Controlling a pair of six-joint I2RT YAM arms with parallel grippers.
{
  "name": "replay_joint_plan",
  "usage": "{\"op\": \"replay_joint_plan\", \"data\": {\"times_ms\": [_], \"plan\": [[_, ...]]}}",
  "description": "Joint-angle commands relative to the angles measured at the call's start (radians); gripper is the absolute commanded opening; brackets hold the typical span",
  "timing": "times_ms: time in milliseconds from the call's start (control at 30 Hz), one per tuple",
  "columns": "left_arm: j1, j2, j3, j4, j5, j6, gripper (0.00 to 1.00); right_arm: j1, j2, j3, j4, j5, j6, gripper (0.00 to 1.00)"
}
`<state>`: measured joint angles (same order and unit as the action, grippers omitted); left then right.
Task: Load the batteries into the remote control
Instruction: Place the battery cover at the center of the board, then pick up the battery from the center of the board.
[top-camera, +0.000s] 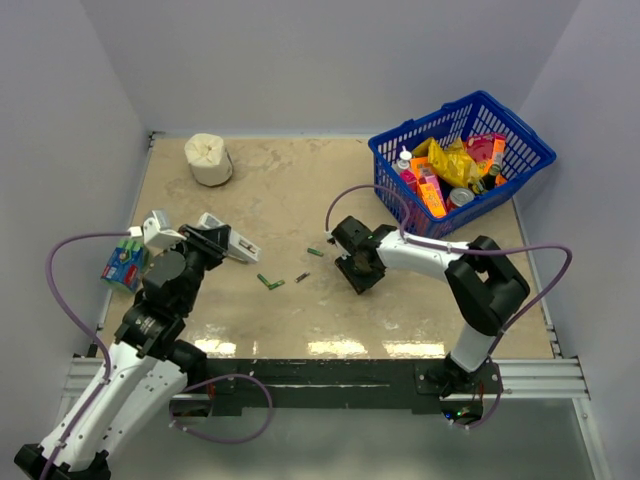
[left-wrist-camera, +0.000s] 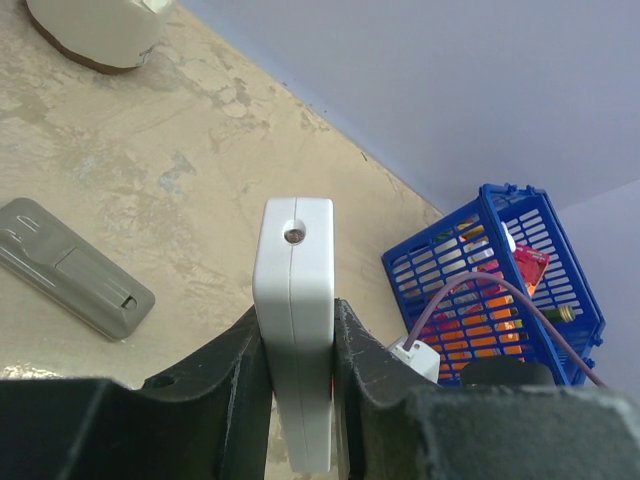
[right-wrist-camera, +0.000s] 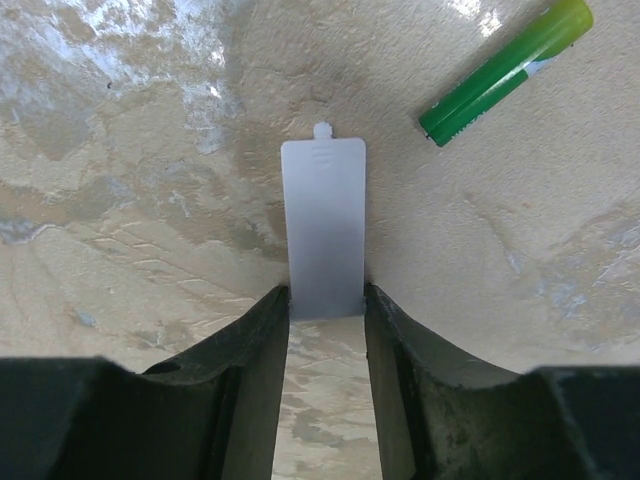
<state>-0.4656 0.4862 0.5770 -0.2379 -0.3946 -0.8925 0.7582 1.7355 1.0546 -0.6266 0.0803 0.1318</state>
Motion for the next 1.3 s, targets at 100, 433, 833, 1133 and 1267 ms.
{"op": "replay_joint_plan", "data": {"times_ms": [100,433,833,1133,1267], "plan": [[0.005,-0.003,0.067,0.012,-0.021,0.043,0.0,-0.003,0.015,0.012,-0.036,0.007,0.028,0.48],[0.005,-0.015,0.069,0.005,-0.003,0.041,0.0,0.009,-0.089,0.038,-0.067,-0.054,-0.009,0.65],[0.005,-0.087,-0.057,0.081,0.174,0.036,0.0,0.044,-0.335,0.024,0.146,-0.187,-0.126,0.67],[0.005,-0.078,-0.086,0.205,0.376,0.139,0.0,0.043,-0.303,0.059,0.249,-0.205,-0.039,0.66],[0.005,-0.025,-0.071,0.264,0.502,0.152,0.0,0.038,-0.24,0.108,0.239,-0.133,0.009,0.64]]}}
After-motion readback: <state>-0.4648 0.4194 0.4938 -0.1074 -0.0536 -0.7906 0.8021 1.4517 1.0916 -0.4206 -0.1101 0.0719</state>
